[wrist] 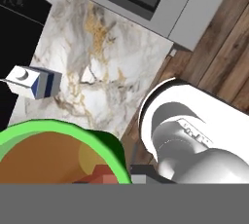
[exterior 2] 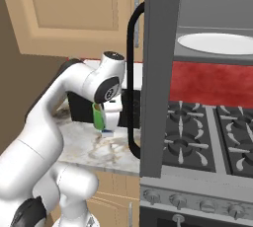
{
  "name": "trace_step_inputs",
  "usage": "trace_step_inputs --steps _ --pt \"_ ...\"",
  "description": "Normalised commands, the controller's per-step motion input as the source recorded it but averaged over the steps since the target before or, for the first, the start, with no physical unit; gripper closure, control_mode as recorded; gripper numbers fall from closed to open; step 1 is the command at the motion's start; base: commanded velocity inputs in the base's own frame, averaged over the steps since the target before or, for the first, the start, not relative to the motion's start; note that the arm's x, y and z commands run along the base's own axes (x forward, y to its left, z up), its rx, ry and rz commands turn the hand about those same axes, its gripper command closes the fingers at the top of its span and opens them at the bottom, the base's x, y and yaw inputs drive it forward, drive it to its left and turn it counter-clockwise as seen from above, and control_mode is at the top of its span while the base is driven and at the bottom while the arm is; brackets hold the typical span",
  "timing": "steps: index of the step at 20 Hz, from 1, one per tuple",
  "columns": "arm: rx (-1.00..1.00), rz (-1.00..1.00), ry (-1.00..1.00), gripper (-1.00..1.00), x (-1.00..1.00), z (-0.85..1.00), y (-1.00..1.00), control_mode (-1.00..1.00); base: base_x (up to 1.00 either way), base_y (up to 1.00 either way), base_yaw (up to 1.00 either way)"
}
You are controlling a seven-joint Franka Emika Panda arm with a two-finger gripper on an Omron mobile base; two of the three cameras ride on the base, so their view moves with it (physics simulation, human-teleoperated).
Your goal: Place the microwavable item in the microwave. Then, close the microwave door and press the start button.
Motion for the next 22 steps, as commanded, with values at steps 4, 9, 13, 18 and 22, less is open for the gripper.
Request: trace_step_inputs --steps 4,9,13,18,22 --pt "-0.05 0.04 0.09 1.0 0.0 -0.09 0.42 -1.0 0.0 0.0 0.0" --pt "-0.02 0.07 0.09 1.0 0.0 -0.42 0.36 -1.0 0.0 0.0 0.0" --pt "-0.01 0.05 0.05 1.0 0.0 -0.27 0.37 -1.0 0.0 0.0 0.0" --pt "-0.02 0.0 -0.05 1.0 -0.12 0.0 0.17 1.0 -0.58 0.16 0.0" --pt "0.0 0.0 0.0 1.0 0.0 0.0 0.0 1.0 -1.0 -0.1 -0.05"
